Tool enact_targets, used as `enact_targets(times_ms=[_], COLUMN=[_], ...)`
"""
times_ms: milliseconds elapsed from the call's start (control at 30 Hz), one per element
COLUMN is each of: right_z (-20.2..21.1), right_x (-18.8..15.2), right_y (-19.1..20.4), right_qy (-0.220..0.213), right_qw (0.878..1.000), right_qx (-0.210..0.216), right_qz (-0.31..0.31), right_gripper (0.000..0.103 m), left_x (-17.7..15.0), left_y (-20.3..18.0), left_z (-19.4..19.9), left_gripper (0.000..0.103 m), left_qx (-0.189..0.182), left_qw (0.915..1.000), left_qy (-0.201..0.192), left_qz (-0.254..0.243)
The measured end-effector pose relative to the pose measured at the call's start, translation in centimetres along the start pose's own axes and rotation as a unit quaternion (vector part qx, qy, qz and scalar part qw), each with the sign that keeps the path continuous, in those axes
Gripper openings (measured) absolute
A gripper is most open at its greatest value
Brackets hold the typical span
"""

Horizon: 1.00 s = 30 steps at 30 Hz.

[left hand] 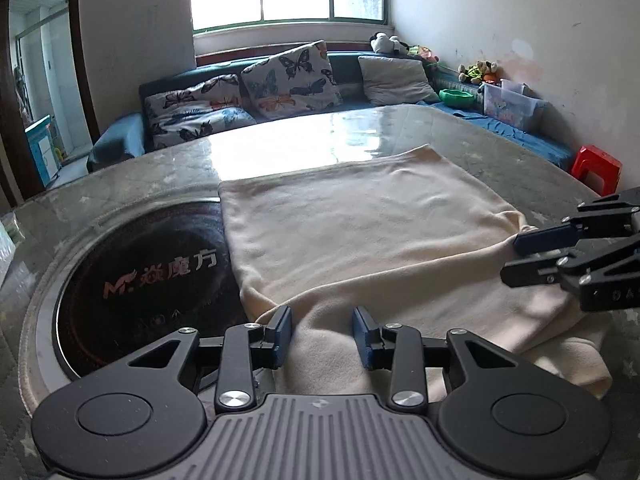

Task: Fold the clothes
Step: 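Grasp the sweatshirt hem with both grippers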

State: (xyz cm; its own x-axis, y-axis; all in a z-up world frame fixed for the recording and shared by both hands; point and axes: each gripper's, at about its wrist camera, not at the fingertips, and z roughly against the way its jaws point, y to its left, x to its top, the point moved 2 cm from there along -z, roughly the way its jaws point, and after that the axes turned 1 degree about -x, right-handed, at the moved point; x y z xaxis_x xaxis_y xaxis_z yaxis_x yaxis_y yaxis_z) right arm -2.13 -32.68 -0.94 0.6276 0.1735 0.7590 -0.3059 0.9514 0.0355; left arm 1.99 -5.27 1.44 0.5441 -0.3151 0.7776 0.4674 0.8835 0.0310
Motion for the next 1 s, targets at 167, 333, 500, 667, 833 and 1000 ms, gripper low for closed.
enact_targets(times_ms=[167,333,500,667,833,1000], right_z=[1.4,1.9,2.9,2.7,3.9,5.3], right_x=[-0.6,-1.9,-2.2,-2.6,-2.5,-2.9], right_y=[0.4,0.6,0.8,0.8,1.0,1.2], right_qy=[-0.002,0.013,0.005,0.014,0.008,0.01], right_qw=[1.0,1.0,1.0,0.999,0.999,0.998], right_qx=[0.002,0.002,-0.003,-0.002,-0.001,-0.003], right_qz=[0.014,0.019,0.025,0.029,0.04,0.058], right_gripper=[0.038,0.038,0.038,0.039,0.04,0.046], left_x=[-0.3,-1.6,-2.2,-3.5,-5.5,-6.4], left_y=[-0.9,-1.7,-2.0,-2.2,-3.0,-4.8], left_z=[1.3,1.1,2.9,5.1,7.3,7.4], left_gripper=[0.04,0.044,0.049,0.049,0.053,0.053], left_qx=[-0.008,-0.008,-0.01,-0.007,-0.016,-0.029], left_qw=[0.9996,0.9988,0.9978,0.9941,0.9867,0.9775], left_qy=[-0.011,0.005,-0.008,-0.01,-0.014,-0.032], left_qz=[-0.025,-0.048,-0.065,-0.107,-0.161,-0.207])
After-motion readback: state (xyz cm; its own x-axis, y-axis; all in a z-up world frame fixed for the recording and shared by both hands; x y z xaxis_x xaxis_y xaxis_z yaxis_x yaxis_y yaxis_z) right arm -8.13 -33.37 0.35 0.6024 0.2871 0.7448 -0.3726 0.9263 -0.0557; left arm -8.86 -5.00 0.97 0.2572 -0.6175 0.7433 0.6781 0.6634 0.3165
